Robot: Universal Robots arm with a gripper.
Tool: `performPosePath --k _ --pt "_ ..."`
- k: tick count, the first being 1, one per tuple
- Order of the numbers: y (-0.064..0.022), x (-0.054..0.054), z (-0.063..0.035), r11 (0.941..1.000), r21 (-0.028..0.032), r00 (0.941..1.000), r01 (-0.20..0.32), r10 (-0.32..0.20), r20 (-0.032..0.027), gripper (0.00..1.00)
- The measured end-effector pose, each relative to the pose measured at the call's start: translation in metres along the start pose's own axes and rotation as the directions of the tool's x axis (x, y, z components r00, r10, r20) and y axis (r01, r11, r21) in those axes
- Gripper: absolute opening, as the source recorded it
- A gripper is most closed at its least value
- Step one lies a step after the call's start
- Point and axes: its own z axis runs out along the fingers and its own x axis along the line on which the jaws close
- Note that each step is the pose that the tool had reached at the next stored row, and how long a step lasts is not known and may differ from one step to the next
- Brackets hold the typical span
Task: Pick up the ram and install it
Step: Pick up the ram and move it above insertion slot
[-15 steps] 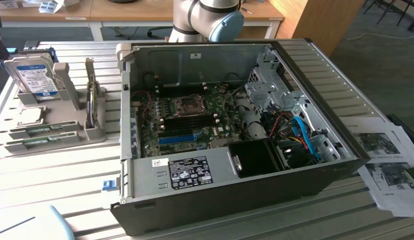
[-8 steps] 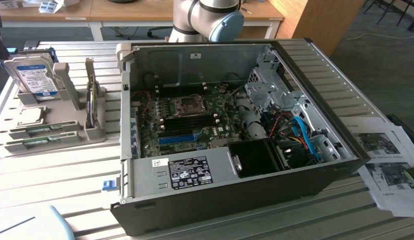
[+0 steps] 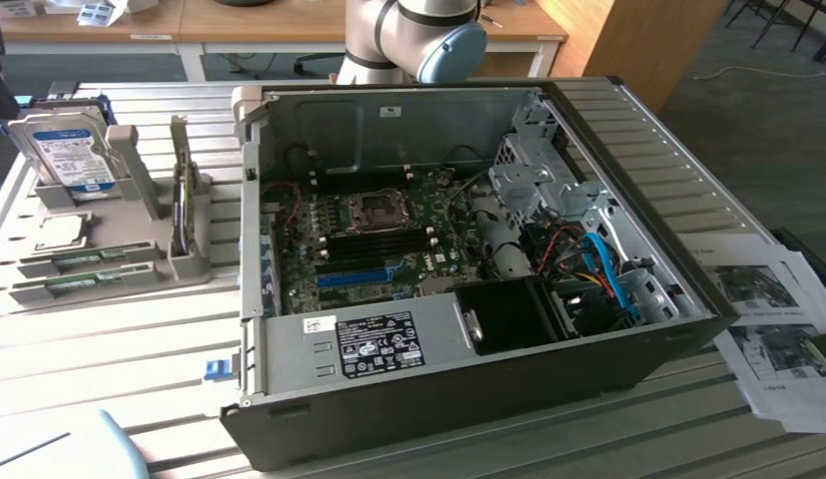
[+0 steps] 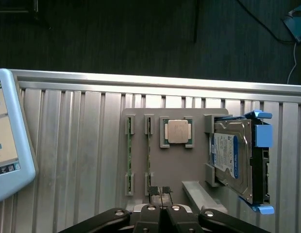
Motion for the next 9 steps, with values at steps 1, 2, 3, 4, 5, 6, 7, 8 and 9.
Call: performPosePath --k 1,2,3,4,5,6,7,8,9 --pt "0.0000 0.0000 0.0005 1.0000 0.0002 1.0000 0.000 0.000 0.0001 0.09" --pt "0.0000 0.0000 0.0011 1.0000 0.0003 1.0000 0.000 0.000 0.0001 0.09" --pt "-0.0001 0.0000 0.0018 1.0000 0.0004 1.0000 0.000 0.000 0.0001 0.09" --pt "-0.0001 0.0000 0.0024 1.0000 0.0003 1.0000 0.000 0.000 0.0001 0.09" --pt "-0.0002 0.0000 0.0032 1.0000 0.0004 1.0000 0.000 0.000 0.0001 0.09" --pt "-0.0002 0.0000 0.0038 1.0000 0.0004 1.0000 0.000 0.000 0.0000 0.09" --pt "-0.0002 0.0000 0.0045 1.0000 0.0004 1.0000 0.000 0.000 0.0000 0.09" --pt "-0.0002 0.0001 0.0053 1.0000 0.0003 1.0000 0.000 0.000 0.0000 0.09" --pt "-0.0003 0.0001 0.0061 1.0000 0.0003 1.0000 0.000 0.000 0.0000 0.09"
